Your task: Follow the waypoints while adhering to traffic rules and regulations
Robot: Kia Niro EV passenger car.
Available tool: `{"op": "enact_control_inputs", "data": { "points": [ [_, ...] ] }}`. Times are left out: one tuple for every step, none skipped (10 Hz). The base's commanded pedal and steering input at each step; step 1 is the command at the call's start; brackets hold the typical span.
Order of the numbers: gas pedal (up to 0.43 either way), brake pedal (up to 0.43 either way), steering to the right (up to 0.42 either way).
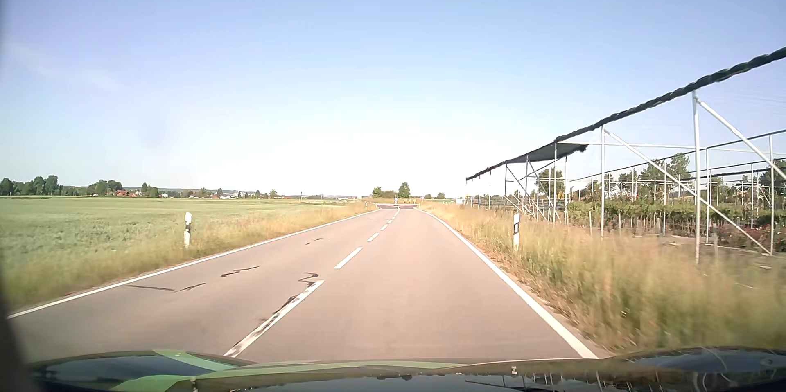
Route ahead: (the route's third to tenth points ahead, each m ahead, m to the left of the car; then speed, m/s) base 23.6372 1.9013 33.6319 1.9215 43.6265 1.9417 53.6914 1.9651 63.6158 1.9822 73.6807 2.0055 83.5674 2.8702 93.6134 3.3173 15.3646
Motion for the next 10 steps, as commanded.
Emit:
{"op": "enact_control_inputs", "data": {
  "points": [
    [0.000, 0.000, 0.002],
    [0.000, 0.000, 0.002],
    [0.000, 0.000, 0.002],
    [0.000, 0.000, 0.000],
    [0.000, 0.000, -0.001],
    [0.000, 0.000, -0.002],
    [0.000, 0.000, -0.002],
    [0.000, 0.000, -0.002],
    [0.000, 0.000, -0.001],
    [0.000, 0.000, 0.000]
  ]
}}
